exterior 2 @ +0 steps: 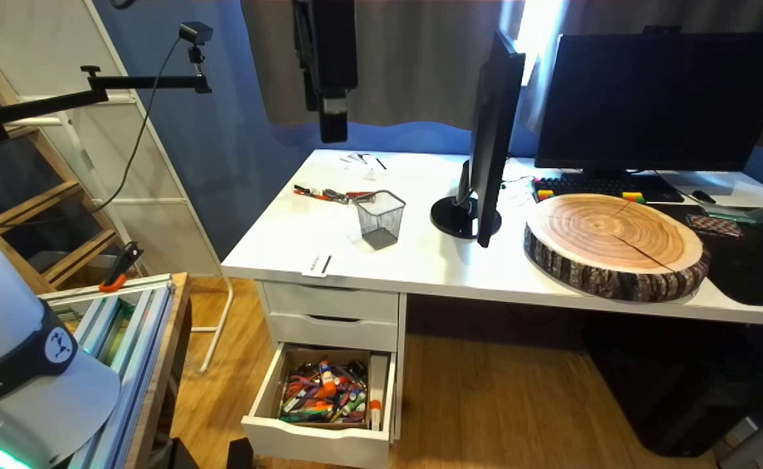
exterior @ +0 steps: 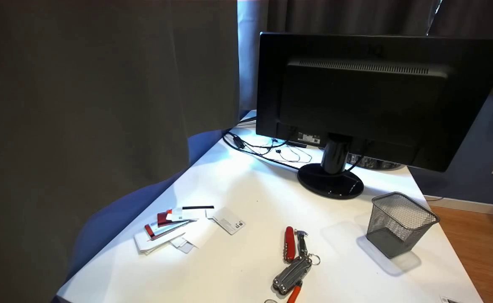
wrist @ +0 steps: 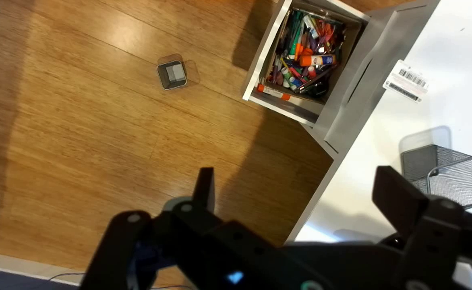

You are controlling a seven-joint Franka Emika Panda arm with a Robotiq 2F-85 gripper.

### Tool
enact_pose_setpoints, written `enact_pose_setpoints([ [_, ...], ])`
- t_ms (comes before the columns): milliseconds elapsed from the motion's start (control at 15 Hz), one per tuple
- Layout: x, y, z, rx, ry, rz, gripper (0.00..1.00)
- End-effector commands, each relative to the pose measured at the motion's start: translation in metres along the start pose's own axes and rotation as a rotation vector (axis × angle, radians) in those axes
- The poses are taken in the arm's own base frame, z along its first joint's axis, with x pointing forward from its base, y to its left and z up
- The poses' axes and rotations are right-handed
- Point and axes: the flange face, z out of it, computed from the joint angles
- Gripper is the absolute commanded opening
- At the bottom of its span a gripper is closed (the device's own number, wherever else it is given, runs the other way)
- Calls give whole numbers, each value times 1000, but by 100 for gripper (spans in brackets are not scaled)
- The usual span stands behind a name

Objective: Move the card from the edge of the desk into the penholder

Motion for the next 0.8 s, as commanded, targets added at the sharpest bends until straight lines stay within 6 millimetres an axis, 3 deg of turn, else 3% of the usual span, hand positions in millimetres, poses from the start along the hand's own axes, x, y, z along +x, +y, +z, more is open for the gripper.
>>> enact_pose_setpoints([
  [0, 0, 0, -1, 0, -1, 0, 100],
  [200, -3, -15, 36, 41, -63, -16, 100],
  [667, -53, -82, 140, 249, -202, -63, 100],
  [733, -34, -98, 141, 293, -216, -61, 100],
])
